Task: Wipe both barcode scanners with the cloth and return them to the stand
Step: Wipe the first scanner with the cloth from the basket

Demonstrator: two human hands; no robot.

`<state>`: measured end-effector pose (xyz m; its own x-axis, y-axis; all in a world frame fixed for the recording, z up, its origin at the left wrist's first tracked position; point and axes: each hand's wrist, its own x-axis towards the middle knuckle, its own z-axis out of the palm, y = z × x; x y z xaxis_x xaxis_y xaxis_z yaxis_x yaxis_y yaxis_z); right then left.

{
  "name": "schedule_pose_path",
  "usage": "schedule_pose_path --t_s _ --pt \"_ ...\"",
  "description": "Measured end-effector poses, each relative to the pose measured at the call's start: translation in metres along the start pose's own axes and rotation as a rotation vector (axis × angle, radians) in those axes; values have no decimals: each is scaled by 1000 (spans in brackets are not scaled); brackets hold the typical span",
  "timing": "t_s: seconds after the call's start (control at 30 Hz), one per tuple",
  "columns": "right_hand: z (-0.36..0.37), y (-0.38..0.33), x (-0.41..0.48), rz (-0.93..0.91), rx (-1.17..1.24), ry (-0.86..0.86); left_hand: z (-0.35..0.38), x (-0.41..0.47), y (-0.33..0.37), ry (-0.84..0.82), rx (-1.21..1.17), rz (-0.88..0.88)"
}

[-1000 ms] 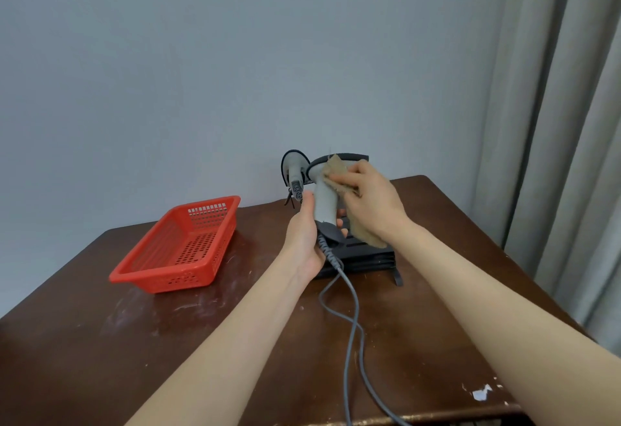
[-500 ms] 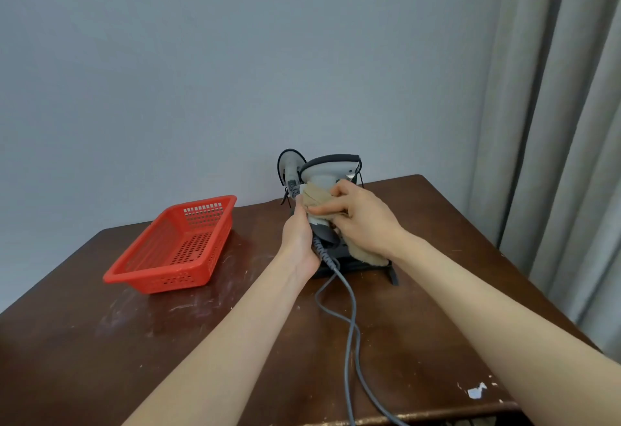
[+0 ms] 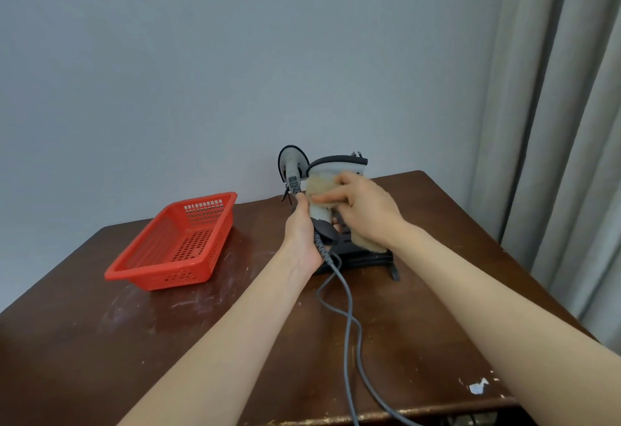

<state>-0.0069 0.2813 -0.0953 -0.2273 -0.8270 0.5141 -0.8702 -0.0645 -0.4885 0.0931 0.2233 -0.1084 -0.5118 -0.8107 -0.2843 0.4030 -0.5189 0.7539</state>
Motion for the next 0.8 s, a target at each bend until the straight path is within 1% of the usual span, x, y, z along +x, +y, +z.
schedule_pose_path --t_s 0.1,0.17,0.27,0.3,0.37,0.43,0.5,0.57,0.67,0.73,0.8 --pt "-2 4 12 99 -39 94 6 -3 0 15 40 -16" --pt "-1 0 10 73 -7 47 4 0 0 21 29 -6" --pt "2 -8 -5 -51 29 -79 -2 6 0 2 -17 -3" --pt "1 -8 -6 -64 16 -100 -3 6 0 -10 -37 -10" --pt "-2 -3 -1 -9 -6 -72 -1 4 -1 -39 -59 -32" --pt "-4 3 6 83 -6 5 3 0 -2 -31 -35 -52" --pt "-4 2 9 120 -30 31 4 0 -3 -33 -29 -56" --pt "-2 -4 3 73 -43 -22 2 2 -3 -52 -60 -58" --pt "2 -15 -16 -80 -24 -99 -1 -1 1 -119 -122 -81" --pt "-1 -11 -16 -68 -32 -90 0 -4 2 -139 -100 -95" --pt "-4 0 -11 11 -94 -17 -1 -8 2 -126 -74 -97"
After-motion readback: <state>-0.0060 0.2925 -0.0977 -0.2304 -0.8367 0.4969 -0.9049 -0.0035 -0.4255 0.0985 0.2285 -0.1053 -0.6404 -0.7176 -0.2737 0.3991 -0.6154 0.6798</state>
